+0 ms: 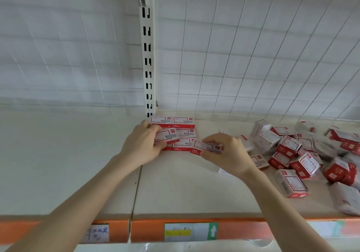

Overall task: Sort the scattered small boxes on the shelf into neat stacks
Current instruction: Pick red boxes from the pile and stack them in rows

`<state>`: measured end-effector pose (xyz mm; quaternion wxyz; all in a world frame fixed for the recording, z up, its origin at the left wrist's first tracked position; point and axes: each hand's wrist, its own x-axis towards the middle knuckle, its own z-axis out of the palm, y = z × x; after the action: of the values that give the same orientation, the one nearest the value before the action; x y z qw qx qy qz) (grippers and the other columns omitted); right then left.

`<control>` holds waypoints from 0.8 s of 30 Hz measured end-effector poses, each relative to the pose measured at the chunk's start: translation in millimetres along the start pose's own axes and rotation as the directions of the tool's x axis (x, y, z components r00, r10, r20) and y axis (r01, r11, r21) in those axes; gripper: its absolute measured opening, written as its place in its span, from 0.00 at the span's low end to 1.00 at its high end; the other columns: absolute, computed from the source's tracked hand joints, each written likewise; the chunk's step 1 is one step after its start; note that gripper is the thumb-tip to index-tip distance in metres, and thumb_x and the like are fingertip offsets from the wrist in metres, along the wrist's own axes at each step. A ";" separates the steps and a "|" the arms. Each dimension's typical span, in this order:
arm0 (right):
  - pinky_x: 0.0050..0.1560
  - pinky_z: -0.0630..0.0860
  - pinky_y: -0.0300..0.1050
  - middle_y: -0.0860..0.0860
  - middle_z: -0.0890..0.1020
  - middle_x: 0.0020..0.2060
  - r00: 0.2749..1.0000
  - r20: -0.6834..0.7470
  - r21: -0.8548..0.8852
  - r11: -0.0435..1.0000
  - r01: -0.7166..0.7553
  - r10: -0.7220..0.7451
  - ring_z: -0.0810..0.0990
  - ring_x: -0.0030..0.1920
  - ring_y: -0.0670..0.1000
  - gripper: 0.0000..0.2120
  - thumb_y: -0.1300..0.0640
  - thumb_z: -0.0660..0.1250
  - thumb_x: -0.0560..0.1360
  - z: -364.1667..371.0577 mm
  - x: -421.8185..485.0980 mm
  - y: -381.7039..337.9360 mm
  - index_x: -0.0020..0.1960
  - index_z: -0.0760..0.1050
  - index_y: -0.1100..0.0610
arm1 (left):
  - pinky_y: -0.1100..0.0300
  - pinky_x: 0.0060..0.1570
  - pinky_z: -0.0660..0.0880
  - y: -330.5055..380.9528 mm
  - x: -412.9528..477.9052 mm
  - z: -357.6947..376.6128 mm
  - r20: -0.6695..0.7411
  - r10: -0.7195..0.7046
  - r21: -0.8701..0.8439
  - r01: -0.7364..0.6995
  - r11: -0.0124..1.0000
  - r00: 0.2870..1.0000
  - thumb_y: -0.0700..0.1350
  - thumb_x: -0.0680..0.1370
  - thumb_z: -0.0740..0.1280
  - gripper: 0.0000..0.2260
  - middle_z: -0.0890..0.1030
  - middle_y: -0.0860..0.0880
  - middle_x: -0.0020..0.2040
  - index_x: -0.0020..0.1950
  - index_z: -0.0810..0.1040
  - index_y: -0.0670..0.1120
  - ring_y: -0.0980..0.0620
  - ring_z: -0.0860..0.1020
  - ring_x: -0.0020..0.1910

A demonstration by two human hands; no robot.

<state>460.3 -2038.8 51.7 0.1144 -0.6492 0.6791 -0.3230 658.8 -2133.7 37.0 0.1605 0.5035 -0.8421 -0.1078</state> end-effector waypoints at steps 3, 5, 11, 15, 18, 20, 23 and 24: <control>0.42 0.65 0.20 0.48 0.80 0.45 0.999 0.024 -0.010 1.000 0.023 -0.022 0.74 0.42 0.41 0.13 0.60 0.72 0.68 5.9 2.2 -2.7 0.52 0.80 0.57 | 0.56 0.58 0.69 -5.5 12.9 -0.3 0.007 0.011 0.024 -0.011 1.000 1.000 0.52 0.77 0.64 0.22 0.69 0.45 0.60 0.68 0.69 0.44 0.46 0.70 0.59; 0.43 0.65 0.20 0.47 0.80 0.46 0.999 0.028 -0.024 1.000 0.020 -0.020 0.74 0.45 0.42 0.14 0.59 0.72 0.68 7.7 3.9 -3.8 0.53 0.80 0.56 | 0.56 0.59 0.69 -7.9 17.7 0.9 0.043 0.034 0.038 -0.036 0.999 0.998 0.51 0.77 0.63 0.22 0.69 0.46 0.63 0.69 0.68 0.45 0.47 0.70 0.61; 0.42 0.65 0.19 0.47 0.80 0.46 0.999 0.046 -0.051 0.999 0.016 -0.013 0.74 0.45 0.43 0.14 0.58 0.71 0.69 9.2 6.6 -4.7 0.54 0.79 0.56 | 0.56 0.57 0.70 -14.0 21.0 4.5 0.027 0.049 0.130 -0.052 0.990 0.998 0.50 0.78 0.61 0.18 0.69 0.48 0.62 0.67 0.70 0.47 0.48 0.69 0.60; 0.42 0.66 0.21 0.48 0.80 0.49 0.998 0.066 -0.060 0.998 0.007 -0.003 0.75 0.46 0.44 0.15 0.57 0.71 0.69 11.6 6.9 -2.7 0.55 0.79 0.56 | 0.56 0.54 0.71 -16.0 21.3 6.5 0.008 0.049 0.135 -0.050 0.990 0.999 0.49 0.78 0.60 0.15 0.70 0.48 0.60 0.63 0.72 0.45 0.48 0.70 0.58; 0.43 0.68 0.25 0.49 0.81 0.50 0.997 0.076 -0.064 0.998 0.008 -0.003 0.76 0.47 0.46 0.15 0.57 0.71 0.69 12.6 7.6 -2.7 0.55 0.79 0.56 | 0.56 0.53 0.71 -16.3 21.4 7.3 0.002 0.053 0.157 -0.052 0.986 0.999 0.50 0.78 0.59 0.16 0.71 0.48 0.60 0.63 0.72 0.45 0.47 0.70 0.58; 0.44 0.69 0.28 0.50 0.81 0.50 0.997 0.073 -0.061 0.998 0.012 -0.007 0.76 0.47 0.46 0.15 0.57 0.72 0.69 13.3 8.6 -2.6 0.55 0.79 0.56 | 0.56 0.52 0.71 -16.7 22.0 7.9 -0.003 0.049 0.180 -0.047 0.983 0.999 0.51 0.79 0.59 0.16 0.71 0.48 0.60 0.64 0.71 0.45 0.47 0.70 0.57; 0.45 0.69 0.28 0.49 0.80 0.50 0.997 0.078 -0.054 0.998 0.015 -0.011 0.76 0.47 0.45 0.15 0.57 0.72 0.69 14.7 8.7 -1.5 0.55 0.79 0.56 | 0.55 0.53 0.71 -18.6 23.0 8.9 -0.023 0.038 0.181 -0.033 0.983 0.999 0.51 0.79 0.59 0.17 0.71 0.47 0.60 0.64 0.71 0.45 0.47 0.70 0.58; 0.45 0.69 0.28 0.49 0.80 0.50 0.997 0.079 -0.053 0.998 0.019 -0.014 0.76 0.47 0.45 0.15 0.57 0.72 0.69 15.6 8.6 -0.7 0.55 0.79 0.56 | 0.55 0.52 0.71 -18.9 23.1 9.0 -0.032 0.038 0.173 -0.032 0.984 0.999 0.50 0.79 0.59 0.17 0.71 0.47 0.60 0.64 0.71 0.44 0.46 0.70 0.58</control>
<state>468.6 -2051.5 42.5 0.1208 -0.6698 0.6772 -0.2796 660.6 -2162.8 25.9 0.1328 0.5024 -0.8541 -0.0228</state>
